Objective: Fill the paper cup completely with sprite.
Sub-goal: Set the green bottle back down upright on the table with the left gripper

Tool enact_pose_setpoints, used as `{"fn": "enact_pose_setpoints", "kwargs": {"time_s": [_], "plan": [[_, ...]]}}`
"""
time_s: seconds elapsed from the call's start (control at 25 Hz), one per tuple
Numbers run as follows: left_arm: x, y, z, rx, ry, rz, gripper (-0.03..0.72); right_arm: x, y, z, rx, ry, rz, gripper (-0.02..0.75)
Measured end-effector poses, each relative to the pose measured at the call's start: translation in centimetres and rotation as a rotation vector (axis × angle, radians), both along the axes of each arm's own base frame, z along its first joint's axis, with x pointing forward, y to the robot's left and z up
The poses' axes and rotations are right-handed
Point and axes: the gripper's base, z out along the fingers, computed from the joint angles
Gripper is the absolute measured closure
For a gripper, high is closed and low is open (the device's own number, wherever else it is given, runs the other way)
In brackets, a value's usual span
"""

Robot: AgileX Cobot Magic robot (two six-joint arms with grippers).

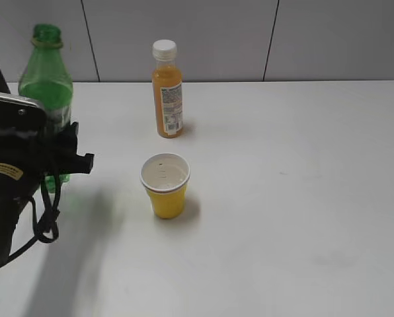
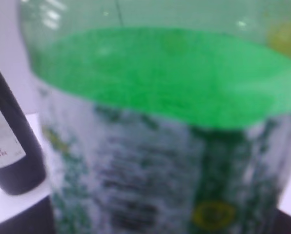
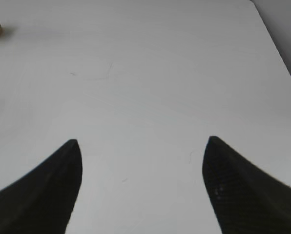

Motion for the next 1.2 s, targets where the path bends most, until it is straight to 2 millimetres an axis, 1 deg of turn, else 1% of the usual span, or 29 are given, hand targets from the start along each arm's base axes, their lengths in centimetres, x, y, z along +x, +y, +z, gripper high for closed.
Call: {"fn": "enact_pose_setpoints", "kwargs": {"time_s": [0.12, 0.2, 0.52, 0.68, 0.84, 1.04, 1.2], "plan": [[0.2, 0.3, 0.0, -0.180, -0.013, 0.045, 0.233, 0.0, 0.0, 0.0, 0.000, 0.000, 0.000, 0.144], [0.4, 0.7, 0.1, -0.238, -0.021, 0.068, 0.233, 0.0, 0.0, 0.0, 0.000, 0.000, 0.000, 0.144], [3.3, 2.4, 1.4, -0.261, -0.100, 0.033, 0.233, 0.0, 0.0, 0.0, 0.000, 0.000, 0.000, 0.144], [5.1, 2.4, 1.6, -0.245, -0.133, -0.012, 0.233, 0.0, 0.0, 0.0, 0.000, 0.000, 0.000, 0.144], [6.7, 1.9, 0.7, -0.230, -0.133, -0.038, 0.233, 0.0, 0.0, 0.0, 0.000, 0.000, 0.000, 0.144], [8.7, 1.1, -0.8, -0.225, -0.125, -0.044, 0.233, 0.0, 0.0, 0.0, 0.000, 0.000, 0.000, 0.144], [10.0, 0.9, -1.8, -0.213, -0.121, -0.047, 0.233, 0.0, 0.0, 0.0, 0.000, 0.000, 0.000, 0.144]]}}
